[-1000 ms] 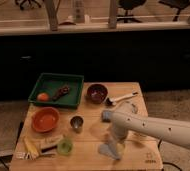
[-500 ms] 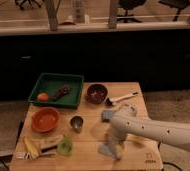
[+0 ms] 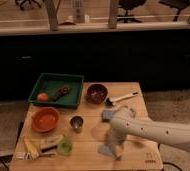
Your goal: Place towel in red bowl
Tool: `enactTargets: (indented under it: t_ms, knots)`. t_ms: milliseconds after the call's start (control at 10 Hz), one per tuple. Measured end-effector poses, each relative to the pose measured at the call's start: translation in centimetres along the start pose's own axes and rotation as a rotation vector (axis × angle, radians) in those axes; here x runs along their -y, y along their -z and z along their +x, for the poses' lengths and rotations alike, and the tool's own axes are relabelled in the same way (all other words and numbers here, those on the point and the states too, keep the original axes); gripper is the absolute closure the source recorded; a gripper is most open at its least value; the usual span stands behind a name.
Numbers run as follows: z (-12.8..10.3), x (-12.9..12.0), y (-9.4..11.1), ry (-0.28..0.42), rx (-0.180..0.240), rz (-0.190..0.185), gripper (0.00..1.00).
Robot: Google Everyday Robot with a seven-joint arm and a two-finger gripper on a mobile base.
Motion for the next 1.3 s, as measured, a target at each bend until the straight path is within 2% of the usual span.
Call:
enactTargets:
  t_ms: [400,600,1300]
  knots:
    - [0.02,0.35,0.24,0.004,0.0,0.007,0.79]
    - [0.12,-0.02,0.65,0.002,-0.002,-0.004,0.98]
    - [0.09,0.62,0.33,0.011,-0.009,-0.003,1.0]
